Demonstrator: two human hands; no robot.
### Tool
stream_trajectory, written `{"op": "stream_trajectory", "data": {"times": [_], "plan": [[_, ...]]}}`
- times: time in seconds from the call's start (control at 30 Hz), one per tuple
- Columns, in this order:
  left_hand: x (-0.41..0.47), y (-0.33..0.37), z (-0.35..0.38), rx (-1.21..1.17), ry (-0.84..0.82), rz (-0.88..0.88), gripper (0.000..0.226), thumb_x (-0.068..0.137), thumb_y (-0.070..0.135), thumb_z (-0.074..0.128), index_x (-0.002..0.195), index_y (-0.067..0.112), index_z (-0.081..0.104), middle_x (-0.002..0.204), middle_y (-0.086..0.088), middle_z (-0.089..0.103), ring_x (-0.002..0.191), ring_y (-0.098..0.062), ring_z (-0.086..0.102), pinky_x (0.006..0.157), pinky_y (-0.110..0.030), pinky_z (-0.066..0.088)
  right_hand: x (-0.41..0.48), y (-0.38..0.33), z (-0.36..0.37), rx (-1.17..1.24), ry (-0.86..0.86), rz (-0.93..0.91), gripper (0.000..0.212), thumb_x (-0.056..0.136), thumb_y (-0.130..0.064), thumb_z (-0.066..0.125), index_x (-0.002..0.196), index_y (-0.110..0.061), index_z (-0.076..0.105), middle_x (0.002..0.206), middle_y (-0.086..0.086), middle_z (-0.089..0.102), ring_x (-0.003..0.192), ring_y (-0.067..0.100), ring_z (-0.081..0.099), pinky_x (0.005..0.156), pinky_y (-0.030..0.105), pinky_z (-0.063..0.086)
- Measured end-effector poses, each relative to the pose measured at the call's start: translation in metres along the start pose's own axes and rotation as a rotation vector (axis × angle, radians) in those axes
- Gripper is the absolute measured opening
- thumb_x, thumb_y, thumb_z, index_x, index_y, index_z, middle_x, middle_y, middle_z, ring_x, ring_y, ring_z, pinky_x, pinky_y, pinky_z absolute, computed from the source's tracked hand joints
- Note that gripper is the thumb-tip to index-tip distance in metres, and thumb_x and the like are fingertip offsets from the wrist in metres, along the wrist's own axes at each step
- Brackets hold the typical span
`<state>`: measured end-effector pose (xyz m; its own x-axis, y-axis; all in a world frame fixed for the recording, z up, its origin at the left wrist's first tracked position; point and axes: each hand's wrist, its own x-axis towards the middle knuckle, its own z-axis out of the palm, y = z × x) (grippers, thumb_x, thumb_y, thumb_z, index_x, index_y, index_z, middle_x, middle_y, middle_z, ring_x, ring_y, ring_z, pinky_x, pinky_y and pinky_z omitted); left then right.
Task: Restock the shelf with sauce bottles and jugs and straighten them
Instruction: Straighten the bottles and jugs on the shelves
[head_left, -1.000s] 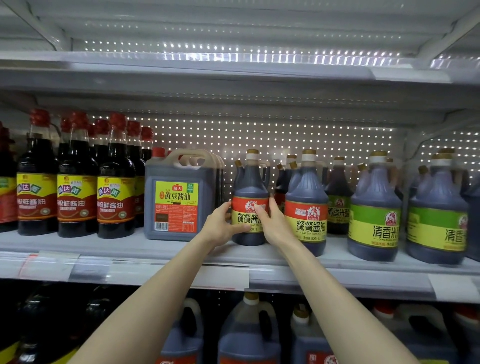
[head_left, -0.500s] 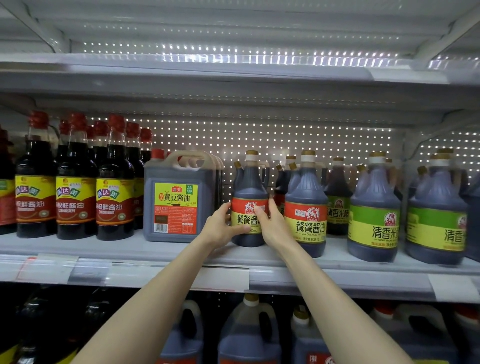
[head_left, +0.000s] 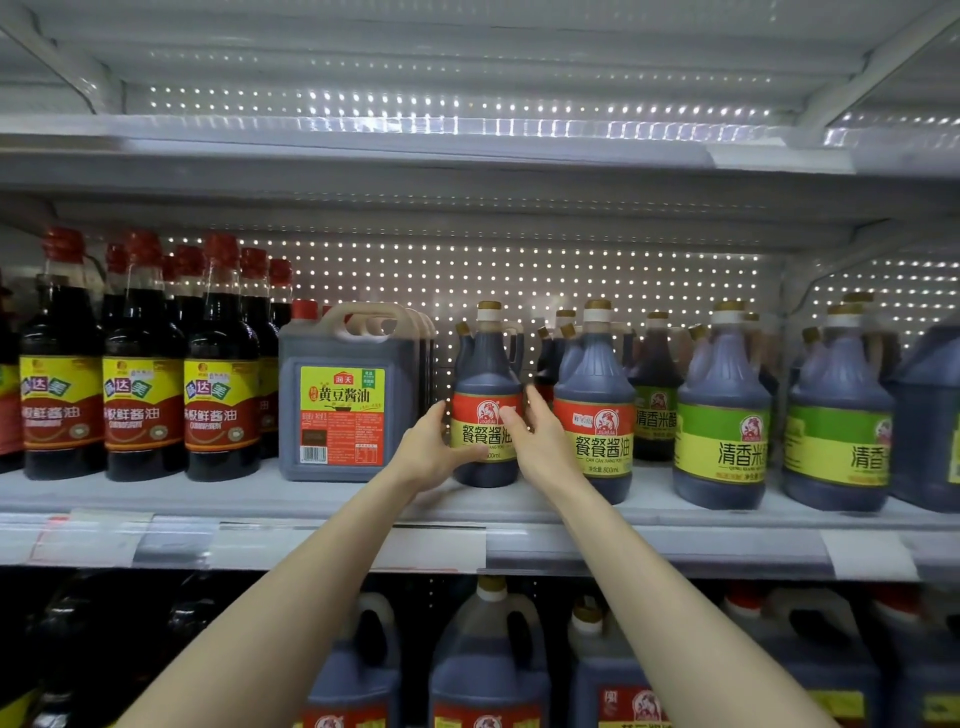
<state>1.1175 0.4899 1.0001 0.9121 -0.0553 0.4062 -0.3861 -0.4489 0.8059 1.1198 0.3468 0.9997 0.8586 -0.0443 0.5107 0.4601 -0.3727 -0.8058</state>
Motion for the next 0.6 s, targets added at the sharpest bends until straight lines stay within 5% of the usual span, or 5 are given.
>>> {"op": "stream_trajectory", "data": {"times": [0.23, 0.43, 0.6], "plan": [[-0.017, 0.022, -0.003, 0.021, 0.133, 0.047, 0.060, 0.084, 0.018, 0.073, 0.135, 0.006, 0.044, 0.123, -0.009, 0.058, 0.100, -0.015, 0.054, 0.097, -0.038, 0.049, -0.021, -0.014, -0.034, 0.113, 0.101, -0.062, 0.048, 0.096, -0.028, 0.056, 0.141, -0.016, 0.046, 0.127, 0.004, 0.061, 0.112, 0.017, 0.059, 0.094, 0.035, 0.052], [-0.034, 0.036, 0.022, 0.022, 0.144, 0.095, 0.056, 0.080, 0.024, 0.077, 0.129, 0.012, 0.052, 0.116, -0.002, 0.061, 0.101, -0.016, 0.060, 0.087, -0.027, 0.047, -0.036, -0.008, -0.074, 0.154, 0.246, -0.083, 0.016, 0.089, -0.025, 0.067, 0.104, -0.025, 0.063, 0.098, 0.000, 0.069, 0.096, 0.021, 0.066, 0.087, 0.047, 0.055], [-0.044, 0.050, 0.056, 0.003, 0.111, 0.105, 0.059, 0.078, 0.023, 0.078, 0.129, 0.009, 0.050, 0.116, -0.005, 0.061, 0.098, -0.015, 0.059, 0.084, -0.027, 0.048, -0.046, 0.000, -0.107, 0.121, 0.241, -0.045, 0.033, 0.089, -0.026, 0.068, 0.118, -0.015, 0.058, 0.096, -0.005, 0.063, 0.098, 0.017, 0.063, 0.088, 0.046, 0.055]]}}
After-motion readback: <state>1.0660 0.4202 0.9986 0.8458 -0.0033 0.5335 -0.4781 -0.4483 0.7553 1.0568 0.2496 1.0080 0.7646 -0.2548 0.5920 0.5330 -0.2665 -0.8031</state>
